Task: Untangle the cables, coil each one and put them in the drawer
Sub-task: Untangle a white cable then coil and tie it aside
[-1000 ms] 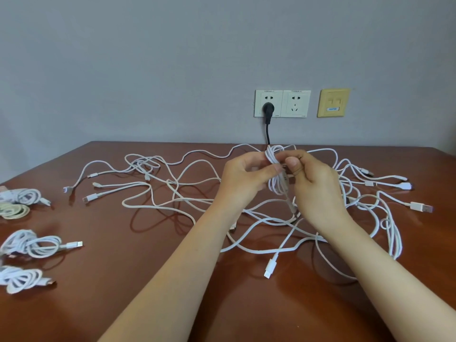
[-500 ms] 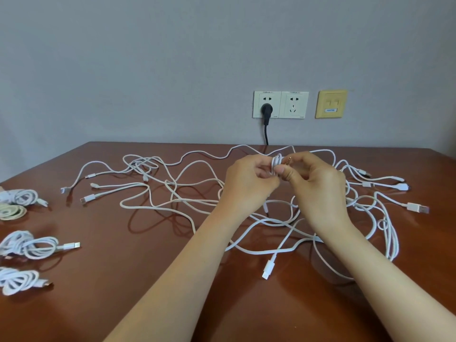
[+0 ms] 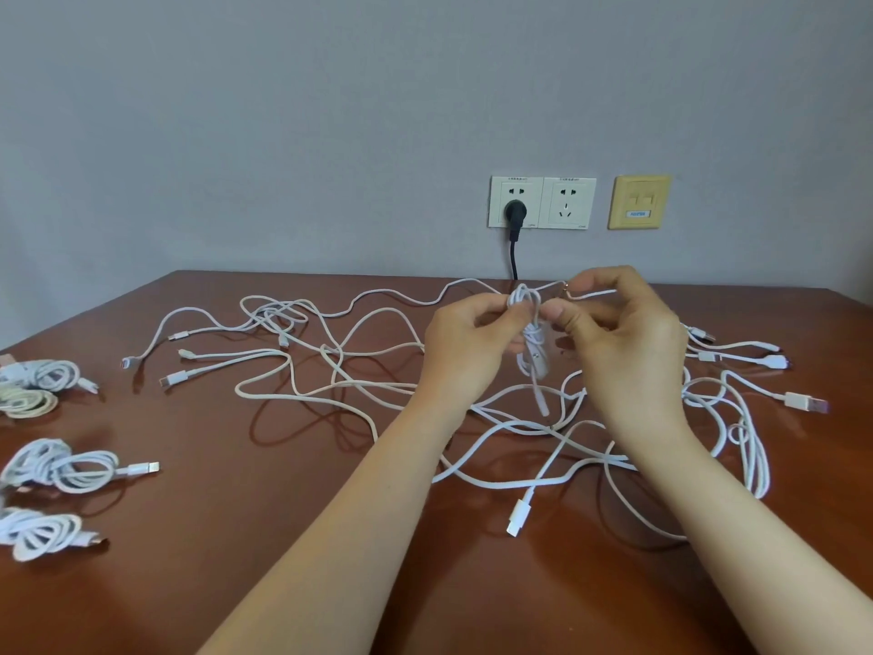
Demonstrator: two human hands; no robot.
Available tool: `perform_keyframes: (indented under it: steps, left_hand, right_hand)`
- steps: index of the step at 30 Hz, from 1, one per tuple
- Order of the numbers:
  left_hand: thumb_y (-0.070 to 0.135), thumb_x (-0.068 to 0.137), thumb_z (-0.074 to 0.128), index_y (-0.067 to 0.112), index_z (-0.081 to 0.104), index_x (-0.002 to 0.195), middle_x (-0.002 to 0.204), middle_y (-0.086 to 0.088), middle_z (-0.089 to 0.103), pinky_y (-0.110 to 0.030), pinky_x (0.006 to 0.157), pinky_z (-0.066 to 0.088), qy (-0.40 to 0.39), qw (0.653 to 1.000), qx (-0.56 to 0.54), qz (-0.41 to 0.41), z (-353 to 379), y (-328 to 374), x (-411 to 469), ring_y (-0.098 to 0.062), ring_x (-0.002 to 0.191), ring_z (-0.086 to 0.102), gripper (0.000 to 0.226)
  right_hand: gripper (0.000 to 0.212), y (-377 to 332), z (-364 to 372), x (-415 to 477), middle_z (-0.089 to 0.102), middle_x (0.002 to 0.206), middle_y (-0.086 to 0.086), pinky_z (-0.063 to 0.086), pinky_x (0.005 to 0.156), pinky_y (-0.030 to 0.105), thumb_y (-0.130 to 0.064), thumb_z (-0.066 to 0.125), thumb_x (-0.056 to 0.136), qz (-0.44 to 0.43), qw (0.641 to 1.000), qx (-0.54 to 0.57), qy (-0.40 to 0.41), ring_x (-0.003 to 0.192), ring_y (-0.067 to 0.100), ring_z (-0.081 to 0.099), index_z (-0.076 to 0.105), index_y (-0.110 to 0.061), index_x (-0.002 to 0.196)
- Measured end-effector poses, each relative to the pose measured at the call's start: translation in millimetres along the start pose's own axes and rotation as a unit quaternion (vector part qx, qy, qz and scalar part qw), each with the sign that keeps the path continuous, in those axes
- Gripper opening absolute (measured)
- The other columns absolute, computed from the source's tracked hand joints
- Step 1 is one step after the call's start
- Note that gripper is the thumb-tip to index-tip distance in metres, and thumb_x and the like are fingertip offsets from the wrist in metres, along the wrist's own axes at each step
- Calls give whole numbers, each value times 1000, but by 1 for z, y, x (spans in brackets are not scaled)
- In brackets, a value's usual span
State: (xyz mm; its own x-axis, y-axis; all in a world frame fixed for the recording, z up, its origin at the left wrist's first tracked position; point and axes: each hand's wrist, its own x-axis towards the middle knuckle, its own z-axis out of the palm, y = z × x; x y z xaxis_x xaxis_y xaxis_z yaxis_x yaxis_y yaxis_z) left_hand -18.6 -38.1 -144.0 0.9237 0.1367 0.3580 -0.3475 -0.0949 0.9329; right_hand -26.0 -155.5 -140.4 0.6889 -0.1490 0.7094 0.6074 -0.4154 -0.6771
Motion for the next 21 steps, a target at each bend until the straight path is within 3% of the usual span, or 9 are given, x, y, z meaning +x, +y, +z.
perform_keyframes:
  steps: [2,5,9,13,16,21]
  left_hand:
    - [20,86,65,22,68,75,59,10,65,-21,71,57,4,1000,-9,-16,1,-2,0,1,54,62,12]
    - [15,86,65,19,69,79,66,3,67,-19,68,56,3,1000,-17,-26,1,-3,0,-1,56,62,9]
    - [16,86,64,23,69,76,64,8,67,-24,73,56,-8,1000,-6,-18,0,-5,0,0,56,63,14]
    - [15,88,61,18,69,83,64,11,64,-10,61,47,-34,999,33,14,-1,-4,0,4,55,58,10]
    - [15,90,59,19,68,87,75,6,66,-18,68,50,-69,994,73,48,-1,-5,0,-1,67,60,10]
    - [13,91,56,25,62,83,81,2,66,-24,72,50,-107,983,138,62,-4,-6,0,-11,76,62,16]
  right_hand:
    - [21,2,0,1,60,62,-22,52,66,25,-16,73,78,14,1000,2,-1,59,1,62,60,-30,71]
    - [4,6,1,1,63,60,-11,40,58,13,-21,73,78,-13,997,-70,-32,57,2,56,72,-19,75]
    - [10,7,-1,3,65,62,-3,40,59,21,-21,73,78,20,993,-89,-69,59,16,58,70,-19,69]
    - [17,11,-6,12,68,65,-2,54,70,33,-20,76,75,124,987,-21,-103,65,21,64,66,-25,63]
    - [13,12,-13,15,69,68,5,58,69,40,-17,77,73,184,972,18,-144,61,23,64,67,-17,66]
    - [16,10,-18,19,68,66,5,53,51,22,-18,80,68,213,956,-8,-202,50,12,61,65,-13,67]
